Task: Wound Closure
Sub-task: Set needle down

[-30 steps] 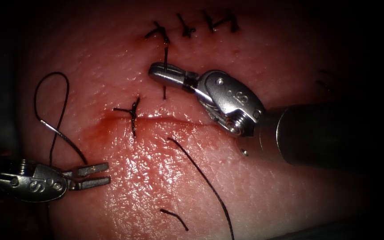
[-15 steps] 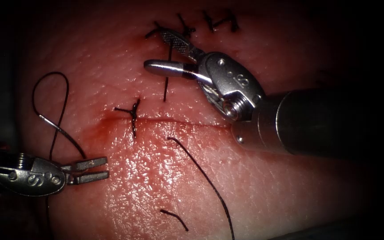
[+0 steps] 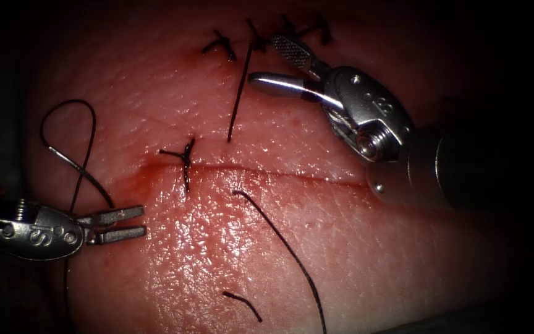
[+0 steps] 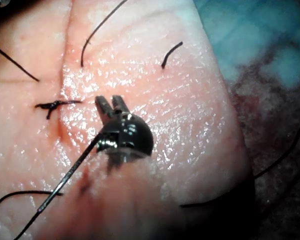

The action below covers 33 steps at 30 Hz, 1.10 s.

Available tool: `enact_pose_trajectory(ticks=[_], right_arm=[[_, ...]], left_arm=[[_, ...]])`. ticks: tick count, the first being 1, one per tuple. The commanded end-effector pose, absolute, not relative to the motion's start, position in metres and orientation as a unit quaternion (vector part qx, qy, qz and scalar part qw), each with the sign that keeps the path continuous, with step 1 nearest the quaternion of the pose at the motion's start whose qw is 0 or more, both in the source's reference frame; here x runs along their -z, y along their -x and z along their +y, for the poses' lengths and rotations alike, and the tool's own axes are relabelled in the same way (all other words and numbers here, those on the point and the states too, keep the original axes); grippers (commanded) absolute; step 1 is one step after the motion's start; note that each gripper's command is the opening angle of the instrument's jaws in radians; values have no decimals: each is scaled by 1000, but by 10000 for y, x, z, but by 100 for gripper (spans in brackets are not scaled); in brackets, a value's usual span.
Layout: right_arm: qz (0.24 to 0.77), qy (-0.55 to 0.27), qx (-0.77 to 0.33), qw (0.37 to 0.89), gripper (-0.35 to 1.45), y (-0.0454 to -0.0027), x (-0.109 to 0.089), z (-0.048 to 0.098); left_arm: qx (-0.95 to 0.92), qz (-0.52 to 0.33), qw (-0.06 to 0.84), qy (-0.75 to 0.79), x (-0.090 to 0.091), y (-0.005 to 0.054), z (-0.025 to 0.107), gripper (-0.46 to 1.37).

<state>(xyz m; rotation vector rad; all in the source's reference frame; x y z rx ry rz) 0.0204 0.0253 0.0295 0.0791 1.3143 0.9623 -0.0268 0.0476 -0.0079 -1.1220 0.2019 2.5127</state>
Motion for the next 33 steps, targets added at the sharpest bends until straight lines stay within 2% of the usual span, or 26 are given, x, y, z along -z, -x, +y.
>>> enact_pose_trajectory(ticks=[1, 3, 8, 15, 33], right_arm=[[573, -27, -434, 695, 122, -200, -295, 252], [562, -24, -438, 701, 125, -195, -295, 249], [566, -35, -429, 703, 118, -190, -290, 235], [572, -51, -416, 706, 89, -187, -281, 220], [561, -61, -402, 722, 88, -183, -258, 184]], left_arm=[[-896, 68, 185, 398, 80, 267, 479, -35], [-898, 67, 184, 395, 82, 265, 485, -35], [-901, 80, 172, 391, 83, 259, 502, -35], [-903, 105, 166, 383, 76, 246, 529, -35], [-901, 162, 180, 360, 38, 230, 587, -35]])
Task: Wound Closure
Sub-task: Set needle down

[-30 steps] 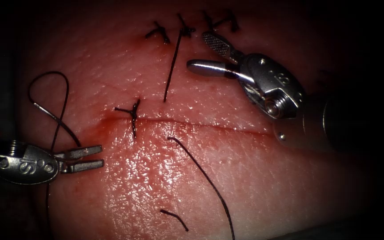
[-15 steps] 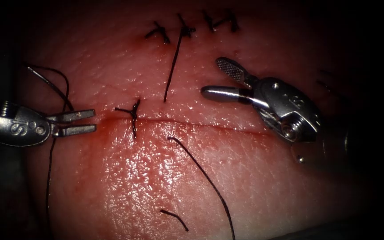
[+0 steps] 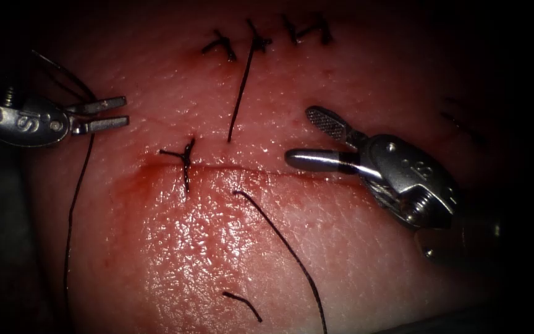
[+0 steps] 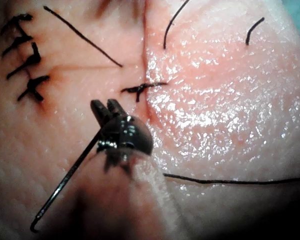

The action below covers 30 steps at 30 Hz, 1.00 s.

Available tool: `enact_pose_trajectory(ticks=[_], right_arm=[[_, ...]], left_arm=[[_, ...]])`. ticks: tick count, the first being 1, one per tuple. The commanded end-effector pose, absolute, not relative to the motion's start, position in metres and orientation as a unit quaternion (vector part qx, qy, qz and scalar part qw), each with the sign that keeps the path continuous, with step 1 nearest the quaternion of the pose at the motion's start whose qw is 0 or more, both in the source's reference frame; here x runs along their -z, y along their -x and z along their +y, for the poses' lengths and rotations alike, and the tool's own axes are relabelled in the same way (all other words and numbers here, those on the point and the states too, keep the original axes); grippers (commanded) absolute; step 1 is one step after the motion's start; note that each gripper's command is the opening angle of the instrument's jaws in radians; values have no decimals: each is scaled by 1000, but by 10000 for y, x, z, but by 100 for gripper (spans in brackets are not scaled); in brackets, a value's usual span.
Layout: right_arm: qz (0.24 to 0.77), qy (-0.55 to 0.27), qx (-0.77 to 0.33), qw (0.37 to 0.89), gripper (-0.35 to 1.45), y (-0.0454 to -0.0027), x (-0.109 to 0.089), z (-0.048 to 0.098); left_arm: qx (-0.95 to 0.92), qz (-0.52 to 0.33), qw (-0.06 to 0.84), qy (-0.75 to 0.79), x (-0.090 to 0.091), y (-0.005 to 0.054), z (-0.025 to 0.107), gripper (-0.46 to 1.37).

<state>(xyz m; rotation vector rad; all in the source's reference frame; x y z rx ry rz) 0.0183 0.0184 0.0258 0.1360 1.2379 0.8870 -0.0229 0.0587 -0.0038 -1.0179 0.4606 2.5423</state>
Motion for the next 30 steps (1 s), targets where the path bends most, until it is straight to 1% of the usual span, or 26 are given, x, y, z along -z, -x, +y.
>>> enact_pose_trajectory(ticks=[1, 6, 11, 15, 19, 20, 21, 22, 23, 25, 27, 30], right_arm=[[561, -61, -401, 722, 89, -183, -257, 183], [562, -63, -397, 723, 90, -182, -249, 173], [562, -68, -394, 724, 85, -181, -240, 166], [564, -72, -388, 726, 56, -179, -236, 163], [564, -73, -387, 726, 54, -177, -236, 162], [564, -73, -387, 726, 53, -177, -236, 162], [564, -73, -387, 726, 53, -177, -236, 162], [564, -73, -387, 726, 53, -177, -236, 163], [564, -73, -387, 726, 54, -177, -236, 163], [564, -72, -387, 726, 54, -177, -236, 163], [564, -72, -387, 726, 54, -177, -237, 163], [564, -72, -388, 726, 52, -178, -237, 164]], left_arm=[[-902, 164, 177, 359, 36, 230, 589, -35], [-902, 173, 175, 355, 26, 230, 594, -35], [-900, 184, 172, 356, 11, 231, 594, -35], [-902, 184, 171, 352, -5, 234, 593, -35], [-897, 162, 189, 364, -19, 238, 588, -35], [-895, 153, 197, 370, -23, 239, 586, 15], [-894, 152, 199, 372, -23, 239, 586, 32], [-891, 145, 213, 375, -25, 241, 583, 84], [-888, 141, 224, 377, -26, 241, 581, 100], [-884, 137, 239, 377, -24, 243, 579, 113], [-884, 134, 240, 377, -20, 244, 578, 110], [-888, 112, 235, 380, -14, 244, 575, 116]])
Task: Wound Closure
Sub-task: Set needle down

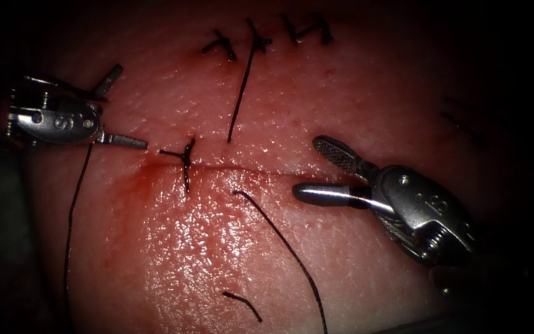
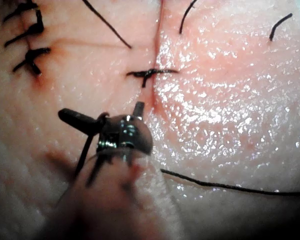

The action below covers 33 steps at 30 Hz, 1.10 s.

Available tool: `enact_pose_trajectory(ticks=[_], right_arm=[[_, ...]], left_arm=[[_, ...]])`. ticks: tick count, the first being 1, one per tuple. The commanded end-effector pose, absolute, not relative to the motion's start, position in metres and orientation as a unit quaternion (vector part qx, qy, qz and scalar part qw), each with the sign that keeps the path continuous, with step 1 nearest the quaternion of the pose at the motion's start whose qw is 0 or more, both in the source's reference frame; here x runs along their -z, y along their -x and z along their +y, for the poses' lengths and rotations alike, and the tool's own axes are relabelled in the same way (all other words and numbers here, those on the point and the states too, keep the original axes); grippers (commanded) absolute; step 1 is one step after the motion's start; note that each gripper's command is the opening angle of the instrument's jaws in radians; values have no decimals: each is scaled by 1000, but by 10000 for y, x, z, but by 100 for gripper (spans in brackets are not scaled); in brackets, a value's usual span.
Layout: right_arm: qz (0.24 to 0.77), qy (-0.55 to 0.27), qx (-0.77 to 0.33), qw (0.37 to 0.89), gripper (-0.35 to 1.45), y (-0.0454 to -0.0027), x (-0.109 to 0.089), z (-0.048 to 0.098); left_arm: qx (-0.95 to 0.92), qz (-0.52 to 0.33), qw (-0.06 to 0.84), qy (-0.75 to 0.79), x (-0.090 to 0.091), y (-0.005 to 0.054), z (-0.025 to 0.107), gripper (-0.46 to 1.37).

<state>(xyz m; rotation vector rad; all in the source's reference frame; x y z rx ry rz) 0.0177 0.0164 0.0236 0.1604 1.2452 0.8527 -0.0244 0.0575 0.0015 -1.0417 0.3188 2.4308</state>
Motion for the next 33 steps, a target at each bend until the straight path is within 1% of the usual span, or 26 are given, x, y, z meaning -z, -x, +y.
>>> enact_pose_trajectory(ticks=[1, 3, 7, 13, 19, 21, 27, 30, 33], right_arm=[[564, -72, -388, 726, 51, -178, -237, 164], [564, -72, -388, 726, 49, -178, -238, 164], [564, -71, -388, 726, 45, -179, -238, 165], [564, -71, -388, 726, 45, -180, -238, 164], [564, -71, -388, 726, 44, -180, -237, 164], [563, -71, -389, 726, 41, -181, -237, 164], [564, -72, -388, 725, 39, -186, -237, 164], [565, -75, -386, 726, 32, -188, -237, 163], [565, -76, -385, 726, 30, -188, -237, 163]], left_arm=[[-892, 98, 230, 376, -11, 244, 574, 119], [-898, 80, 226, 369, -8, 244, 572, 120], [-904, 56, 219, 363, -2, 243, 570, 114], [-905, 39, 213, 366, 2, 241, 562, 117], [-922, 4, 193, 337, 10, 232, 540, 118], [-926, -6, 186, 329, 13, 227, 530, 119], [-928, -1, 179, 327, 21, 216, 507, 120], [-928, 3, 179, 326, 20, 212, 497, 120], [-927, 4, 183, 328, 17, 206, 486, 120]])
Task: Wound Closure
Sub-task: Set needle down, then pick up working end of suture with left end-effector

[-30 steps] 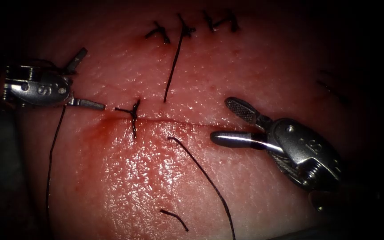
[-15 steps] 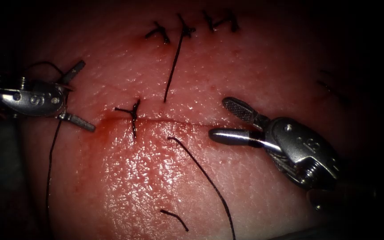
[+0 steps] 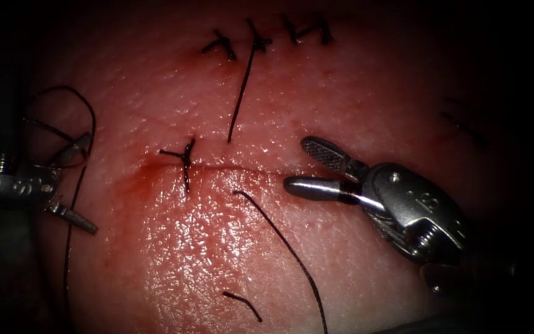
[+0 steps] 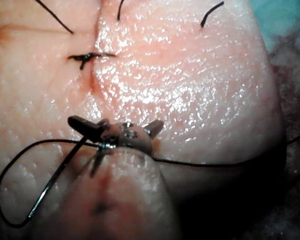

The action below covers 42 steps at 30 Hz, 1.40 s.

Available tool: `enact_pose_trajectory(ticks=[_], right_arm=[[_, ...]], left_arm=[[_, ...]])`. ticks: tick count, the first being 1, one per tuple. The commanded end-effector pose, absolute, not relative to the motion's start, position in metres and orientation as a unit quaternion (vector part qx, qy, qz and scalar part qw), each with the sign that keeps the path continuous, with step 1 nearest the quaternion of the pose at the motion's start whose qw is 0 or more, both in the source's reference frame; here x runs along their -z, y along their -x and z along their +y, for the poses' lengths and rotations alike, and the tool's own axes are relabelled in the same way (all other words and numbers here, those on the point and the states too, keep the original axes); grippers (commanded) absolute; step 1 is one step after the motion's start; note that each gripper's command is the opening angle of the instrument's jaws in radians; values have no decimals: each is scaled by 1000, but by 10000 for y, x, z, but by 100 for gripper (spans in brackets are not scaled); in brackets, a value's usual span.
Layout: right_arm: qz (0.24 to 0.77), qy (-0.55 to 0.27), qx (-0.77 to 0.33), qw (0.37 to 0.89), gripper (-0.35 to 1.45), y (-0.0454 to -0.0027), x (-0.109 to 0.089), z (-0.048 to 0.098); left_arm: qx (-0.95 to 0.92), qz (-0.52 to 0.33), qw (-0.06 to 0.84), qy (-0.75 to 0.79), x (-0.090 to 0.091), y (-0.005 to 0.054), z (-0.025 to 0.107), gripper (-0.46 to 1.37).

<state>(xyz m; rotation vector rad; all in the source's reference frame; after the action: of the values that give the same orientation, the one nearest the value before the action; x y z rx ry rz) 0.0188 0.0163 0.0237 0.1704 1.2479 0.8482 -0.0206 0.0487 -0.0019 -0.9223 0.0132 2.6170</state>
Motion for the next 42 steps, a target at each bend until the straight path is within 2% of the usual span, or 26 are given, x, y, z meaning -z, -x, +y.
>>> enact_pose_trajectory(ticks=[1, 20, 28, 31, 32, 35, 42], right_arm=[[565, -76, -385, 726, 29, -188, -236, 163], [565, -77, -385, 726, 25, -191, -234, 161], [565, -76, -386, 726, 18, -193, -233, 160], [565, -76, -386, 726, 3, -193, -234, 160], [565, -77, -385, 726, -4, -194, -234, 160], [565, -76, -386, 725, -2, -197, -234, 161], [566, -81, -382, 726, -2, -202, -233, 159]], left_arm=[[-926, 3, 187, 328, 16, 204, 483, 121], [-920, -79, 273, 270, -13, 163, 425, 119], [-910, -135, 294, 258, 2, 136, 410, 124], [-920, -157, 282, 224, 12, 127, 414, 131], [-924, -142, 287, 209, 20, 127, 422, 127], [-927, -103, 287, 218, 38, 133, 441, 113], [-930, -61, 262, 249, 79, 156, 483, 110]])
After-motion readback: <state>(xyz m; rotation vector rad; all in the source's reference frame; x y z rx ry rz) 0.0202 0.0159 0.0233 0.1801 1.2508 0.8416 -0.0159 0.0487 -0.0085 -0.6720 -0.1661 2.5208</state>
